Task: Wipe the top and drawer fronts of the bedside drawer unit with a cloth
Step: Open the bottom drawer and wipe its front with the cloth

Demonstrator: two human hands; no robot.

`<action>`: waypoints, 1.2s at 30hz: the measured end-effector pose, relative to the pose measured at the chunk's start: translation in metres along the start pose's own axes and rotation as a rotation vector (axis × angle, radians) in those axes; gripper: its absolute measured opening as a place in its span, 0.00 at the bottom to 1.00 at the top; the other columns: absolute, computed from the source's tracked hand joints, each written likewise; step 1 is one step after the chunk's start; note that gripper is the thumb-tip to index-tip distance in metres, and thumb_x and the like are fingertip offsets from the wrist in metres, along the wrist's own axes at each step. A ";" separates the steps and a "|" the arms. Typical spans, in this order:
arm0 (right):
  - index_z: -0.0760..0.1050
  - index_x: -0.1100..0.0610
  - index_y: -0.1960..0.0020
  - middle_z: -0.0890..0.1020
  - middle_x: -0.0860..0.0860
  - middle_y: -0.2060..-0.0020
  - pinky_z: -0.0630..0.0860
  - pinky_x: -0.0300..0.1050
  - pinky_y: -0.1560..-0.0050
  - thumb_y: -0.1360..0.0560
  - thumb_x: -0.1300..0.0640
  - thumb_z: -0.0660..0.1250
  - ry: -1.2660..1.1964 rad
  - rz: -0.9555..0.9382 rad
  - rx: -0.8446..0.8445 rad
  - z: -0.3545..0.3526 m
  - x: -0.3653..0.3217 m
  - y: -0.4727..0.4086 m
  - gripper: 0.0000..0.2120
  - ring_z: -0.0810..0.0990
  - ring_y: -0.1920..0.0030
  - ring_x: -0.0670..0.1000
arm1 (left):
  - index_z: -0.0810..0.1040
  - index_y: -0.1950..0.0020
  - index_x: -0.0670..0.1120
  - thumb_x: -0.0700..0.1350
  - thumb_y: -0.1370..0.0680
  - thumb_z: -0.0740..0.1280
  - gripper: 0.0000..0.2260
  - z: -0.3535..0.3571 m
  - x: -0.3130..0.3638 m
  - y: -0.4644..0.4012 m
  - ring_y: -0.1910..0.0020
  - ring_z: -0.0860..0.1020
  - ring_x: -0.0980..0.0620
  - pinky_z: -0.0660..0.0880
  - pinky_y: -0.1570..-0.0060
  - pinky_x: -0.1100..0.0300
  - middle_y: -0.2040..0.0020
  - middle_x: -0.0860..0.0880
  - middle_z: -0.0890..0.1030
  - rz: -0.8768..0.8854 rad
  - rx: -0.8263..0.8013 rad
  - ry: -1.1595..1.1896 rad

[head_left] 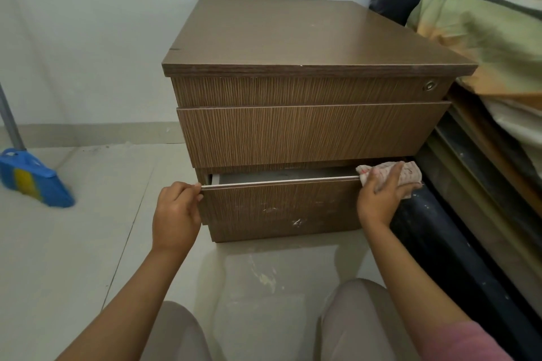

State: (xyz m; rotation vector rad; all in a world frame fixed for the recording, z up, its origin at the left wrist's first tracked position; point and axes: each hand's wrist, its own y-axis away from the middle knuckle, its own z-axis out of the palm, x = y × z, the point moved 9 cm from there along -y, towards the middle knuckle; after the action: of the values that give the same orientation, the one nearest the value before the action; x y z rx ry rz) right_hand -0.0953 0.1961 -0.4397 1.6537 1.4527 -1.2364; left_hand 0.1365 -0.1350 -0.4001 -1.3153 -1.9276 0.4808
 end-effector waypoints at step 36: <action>0.31 0.46 0.26 0.34 0.59 0.26 0.48 0.64 0.28 0.20 0.44 0.48 -0.357 0.280 0.146 0.035 0.060 0.017 0.31 0.41 0.25 0.60 | 0.81 0.51 0.33 0.31 0.29 0.69 0.07 0.001 0.003 0.000 0.60 0.76 0.39 0.72 0.60 0.53 0.59 0.38 0.80 0.020 0.000 -0.033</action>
State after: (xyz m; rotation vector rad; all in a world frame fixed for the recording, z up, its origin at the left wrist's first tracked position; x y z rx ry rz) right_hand -0.0898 0.1853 -0.5101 1.5652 0.9031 -1.4118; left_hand 0.1352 -0.1325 -0.3996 -1.3355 -1.9435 0.5156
